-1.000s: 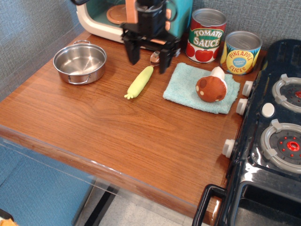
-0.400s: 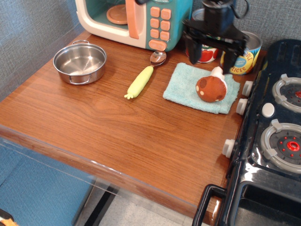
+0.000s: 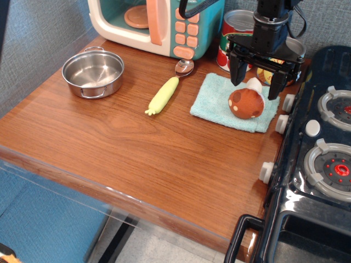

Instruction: Place the mushroom into the pot

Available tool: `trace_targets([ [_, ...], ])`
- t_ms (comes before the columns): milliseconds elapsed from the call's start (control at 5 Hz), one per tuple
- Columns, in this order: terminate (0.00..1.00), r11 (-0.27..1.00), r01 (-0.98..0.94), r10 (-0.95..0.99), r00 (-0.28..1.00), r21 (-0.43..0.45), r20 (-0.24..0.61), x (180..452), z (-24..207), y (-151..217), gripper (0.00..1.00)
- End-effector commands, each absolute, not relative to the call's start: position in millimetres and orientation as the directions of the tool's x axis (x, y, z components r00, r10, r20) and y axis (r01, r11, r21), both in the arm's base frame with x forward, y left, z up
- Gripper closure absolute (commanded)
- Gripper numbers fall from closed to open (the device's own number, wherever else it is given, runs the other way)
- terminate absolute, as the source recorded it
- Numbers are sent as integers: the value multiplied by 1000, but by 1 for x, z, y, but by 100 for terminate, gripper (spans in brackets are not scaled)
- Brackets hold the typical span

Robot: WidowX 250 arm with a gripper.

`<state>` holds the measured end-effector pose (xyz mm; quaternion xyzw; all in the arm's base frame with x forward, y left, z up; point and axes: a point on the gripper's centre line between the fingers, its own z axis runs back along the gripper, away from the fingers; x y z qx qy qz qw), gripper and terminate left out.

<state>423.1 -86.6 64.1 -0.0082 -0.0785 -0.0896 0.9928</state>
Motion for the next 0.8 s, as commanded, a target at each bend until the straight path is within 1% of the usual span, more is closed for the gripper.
trace_targets([
  [0,0,985,171,-174,978,34,117,420,55,-78,0],
  [200,0,985,170,-173,980,44,99,420,51,-75,0],
  [400,0,983,180,-183,976,34,121,421,59,-71,100],
  [600,0,984,177,-176,968,12,176,421,83,-64,100],
])
